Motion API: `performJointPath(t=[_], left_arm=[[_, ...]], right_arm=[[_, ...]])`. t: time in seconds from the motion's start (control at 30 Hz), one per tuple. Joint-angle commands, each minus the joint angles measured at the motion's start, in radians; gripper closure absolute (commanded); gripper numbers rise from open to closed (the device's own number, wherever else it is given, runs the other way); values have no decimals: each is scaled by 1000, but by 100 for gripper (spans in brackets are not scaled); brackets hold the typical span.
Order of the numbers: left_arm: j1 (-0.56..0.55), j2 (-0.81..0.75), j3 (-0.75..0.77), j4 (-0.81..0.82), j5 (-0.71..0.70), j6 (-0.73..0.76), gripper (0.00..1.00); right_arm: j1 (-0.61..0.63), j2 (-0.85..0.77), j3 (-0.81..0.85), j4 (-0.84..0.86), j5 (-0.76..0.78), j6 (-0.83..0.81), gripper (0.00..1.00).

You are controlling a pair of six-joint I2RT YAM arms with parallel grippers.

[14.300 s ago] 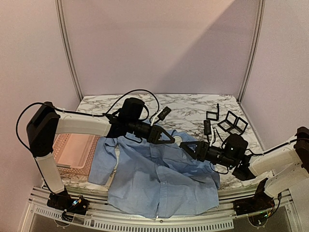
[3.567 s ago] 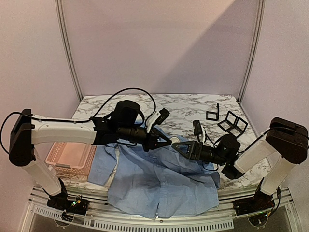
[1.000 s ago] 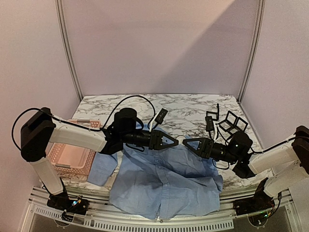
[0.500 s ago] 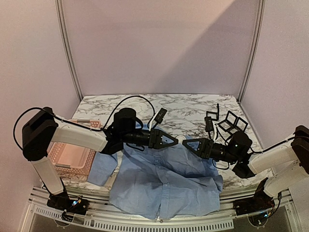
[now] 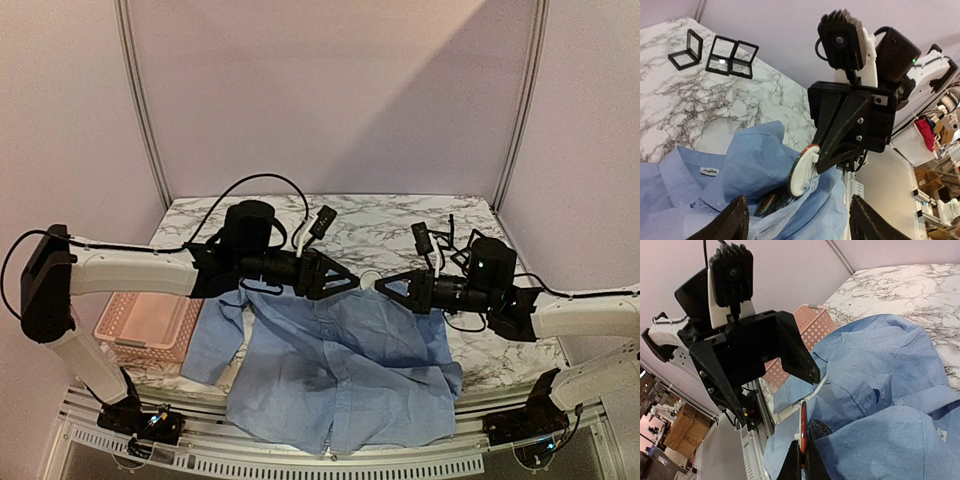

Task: Remove the brooch from the garment
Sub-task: Pass from the right arm to the left

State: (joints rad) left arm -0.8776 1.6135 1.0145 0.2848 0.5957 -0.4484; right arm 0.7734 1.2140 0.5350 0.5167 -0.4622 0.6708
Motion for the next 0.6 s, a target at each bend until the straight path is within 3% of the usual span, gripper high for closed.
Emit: performJointPath(t=[0.0,0.2,0.4,0.57], left_arm=[[11,-29,66,-218,-37,183,30],[9,16,125,-281,87,212,30],[9,41,152,-354,95,230,33],[5,83,170,-351,138,205,51]], right_arm=[[-21,-27,125,-374,-76,-190,100],[-21,22,258,-557,-168,-309,100],[-22,67,300,-587,-244,-352,100],[-22,105,322,-594,-285,-368,100]])
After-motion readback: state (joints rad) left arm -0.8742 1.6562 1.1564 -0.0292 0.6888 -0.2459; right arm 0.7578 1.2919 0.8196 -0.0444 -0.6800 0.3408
